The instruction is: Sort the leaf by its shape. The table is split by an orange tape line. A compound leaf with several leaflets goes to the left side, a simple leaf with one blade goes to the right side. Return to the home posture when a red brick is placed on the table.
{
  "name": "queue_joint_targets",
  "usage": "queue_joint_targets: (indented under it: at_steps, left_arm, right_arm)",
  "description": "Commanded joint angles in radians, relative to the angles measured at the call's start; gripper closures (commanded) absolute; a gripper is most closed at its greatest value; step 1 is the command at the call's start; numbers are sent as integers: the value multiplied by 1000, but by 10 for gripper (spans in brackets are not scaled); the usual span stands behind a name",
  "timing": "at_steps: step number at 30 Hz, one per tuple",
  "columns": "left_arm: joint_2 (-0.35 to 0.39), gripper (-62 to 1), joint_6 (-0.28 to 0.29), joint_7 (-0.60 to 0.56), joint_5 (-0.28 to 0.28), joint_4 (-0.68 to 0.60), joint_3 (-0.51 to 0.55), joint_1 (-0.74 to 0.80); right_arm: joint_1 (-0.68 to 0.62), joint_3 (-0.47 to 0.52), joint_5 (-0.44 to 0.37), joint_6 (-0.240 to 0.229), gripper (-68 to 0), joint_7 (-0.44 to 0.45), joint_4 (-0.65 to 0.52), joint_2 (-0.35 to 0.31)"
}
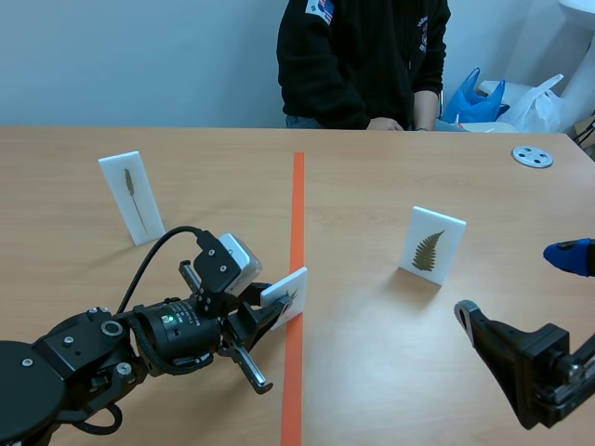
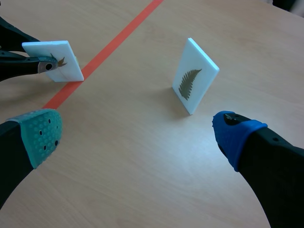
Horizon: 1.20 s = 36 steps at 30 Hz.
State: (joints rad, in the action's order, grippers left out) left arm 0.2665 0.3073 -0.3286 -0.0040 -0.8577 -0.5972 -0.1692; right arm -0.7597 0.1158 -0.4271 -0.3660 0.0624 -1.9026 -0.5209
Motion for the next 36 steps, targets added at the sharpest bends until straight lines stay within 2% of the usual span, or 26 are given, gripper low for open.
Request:
queue_joint_targets:
  at_steps: [1,4,10,19,29,33,36]
  left_arm:
    - [0,-41,6,1,-21,-44,3,-8]
    - [16,-41,29,72,-73,-130,4,14]
    - [53,-41,31,243,-174,-374,36,98]
    - [70,-41,27,459,-301,-704,209,277]
    - [70,-41,26,549,-372,-931,436,474]
    - [70,-41,23,551,-382,-967,520,524]
    - [70,-41,-7,554,-382,-967,570,529]
  right_arm:
    - [12,6,-3,0,-663,15,-19,1]
    - [12,6,-3,0,-663,15,-19,1]
    - [12,6,-3,0,-663,15,-19,1]
    - [12,6,-3,0,-663,15,-19,1]
    - [12,6,-3,0,-663,15,-19,0]
    - [12,6,-3,0,-663,15,-19,0]
    - [12,6,-3,0,-663,15,-19,0]
